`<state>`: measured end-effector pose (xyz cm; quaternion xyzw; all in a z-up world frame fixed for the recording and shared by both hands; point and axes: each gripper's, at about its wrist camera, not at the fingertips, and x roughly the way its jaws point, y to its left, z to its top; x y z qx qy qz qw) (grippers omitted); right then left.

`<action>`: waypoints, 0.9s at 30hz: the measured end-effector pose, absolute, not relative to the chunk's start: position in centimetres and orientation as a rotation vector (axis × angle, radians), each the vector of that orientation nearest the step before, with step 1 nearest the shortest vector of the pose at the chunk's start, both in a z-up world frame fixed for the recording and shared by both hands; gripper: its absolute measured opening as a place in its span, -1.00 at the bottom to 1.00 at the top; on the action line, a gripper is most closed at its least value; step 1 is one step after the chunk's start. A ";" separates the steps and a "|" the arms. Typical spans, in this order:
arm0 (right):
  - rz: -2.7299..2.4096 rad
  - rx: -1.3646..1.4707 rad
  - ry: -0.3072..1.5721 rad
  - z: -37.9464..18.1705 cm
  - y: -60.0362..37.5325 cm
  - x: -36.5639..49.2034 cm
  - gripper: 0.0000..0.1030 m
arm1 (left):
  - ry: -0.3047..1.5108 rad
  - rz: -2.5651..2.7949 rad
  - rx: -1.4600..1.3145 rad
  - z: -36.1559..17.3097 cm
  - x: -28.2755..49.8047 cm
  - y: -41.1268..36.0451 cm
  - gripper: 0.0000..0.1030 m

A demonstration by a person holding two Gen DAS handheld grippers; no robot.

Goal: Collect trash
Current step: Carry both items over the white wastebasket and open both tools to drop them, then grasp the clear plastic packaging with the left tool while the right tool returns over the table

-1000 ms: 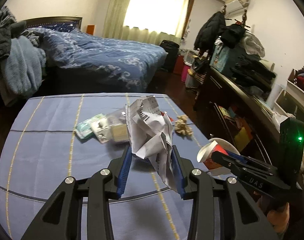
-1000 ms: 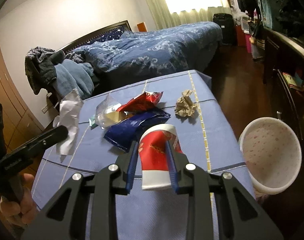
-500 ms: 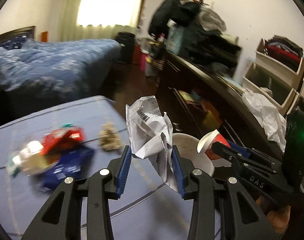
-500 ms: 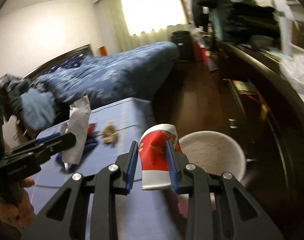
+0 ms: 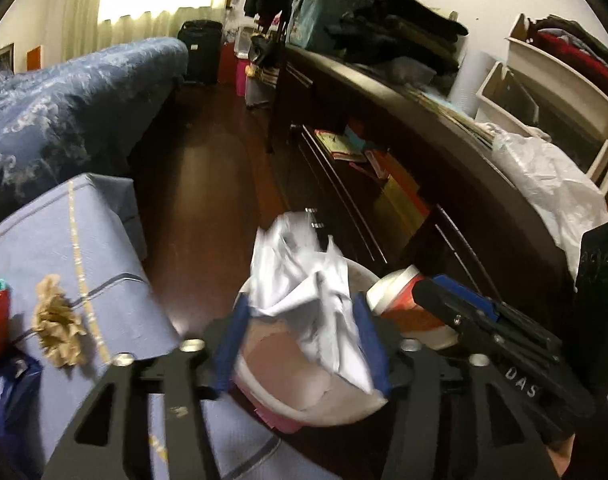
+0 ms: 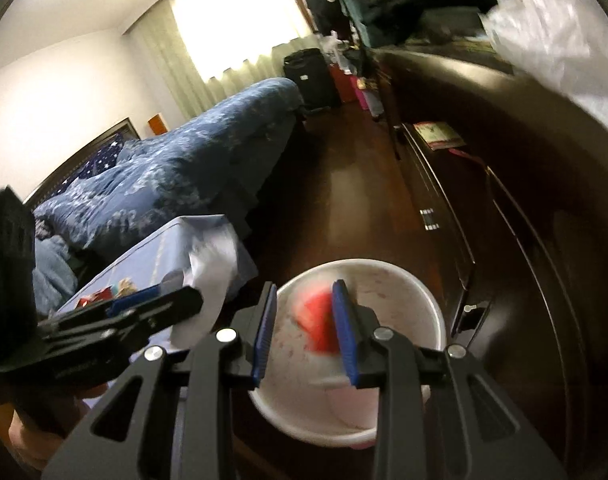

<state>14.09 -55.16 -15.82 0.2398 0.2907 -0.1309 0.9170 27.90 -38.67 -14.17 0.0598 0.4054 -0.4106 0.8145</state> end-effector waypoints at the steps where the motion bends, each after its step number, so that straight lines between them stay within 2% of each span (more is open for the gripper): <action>1: -0.277 0.500 0.602 -16.1 -55.5 14.3 -0.34 | 0.868 -0.880 0.118 -14.3 28.0 -38.7 0.20; 4: -0.298 0.512 0.611 -16.9 -56.5 14.5 -0.26 | 0.872 -0.882 0.114 -14.8 28.3 -39.2 0.43; 8: -0.314 0.509 0.606 -17.1 -56.2 13.9 -0.19 | 0.859 -0.864 0.109 -14.7 28.2 -38.2 0.45; 11: -0.324 0.471 0.599 -16.3 -54.6 13.2 0.01 | 0.835 -0.830 0.092 -14.2 27.9 -36.4 0.59; 13: -0.325 0.433 0.591 -15.7 -53.3 13.0 0.20 | 0.805 -0.789 0.087 -13.5 27.6 -34.8 0.61; 15: -0.319 0.399 0.580 -14.9 -51.9 12.8 0.30 | 0.779 -0.736 0.094 -12.9 27.2 -33.2 0.64; 22: -0.253 0.301 0.572 -12.6 -45.0 12.5 0.88 | 0.713 -0.497 0.107 -11.4 26.3 -26.0 0.85; 27: -0.147 0.267 0.581 -11.8 -40.1 13.3 0.90 | 0.701 -0.341 0.086 -10.7 26.1 -20.0 0.87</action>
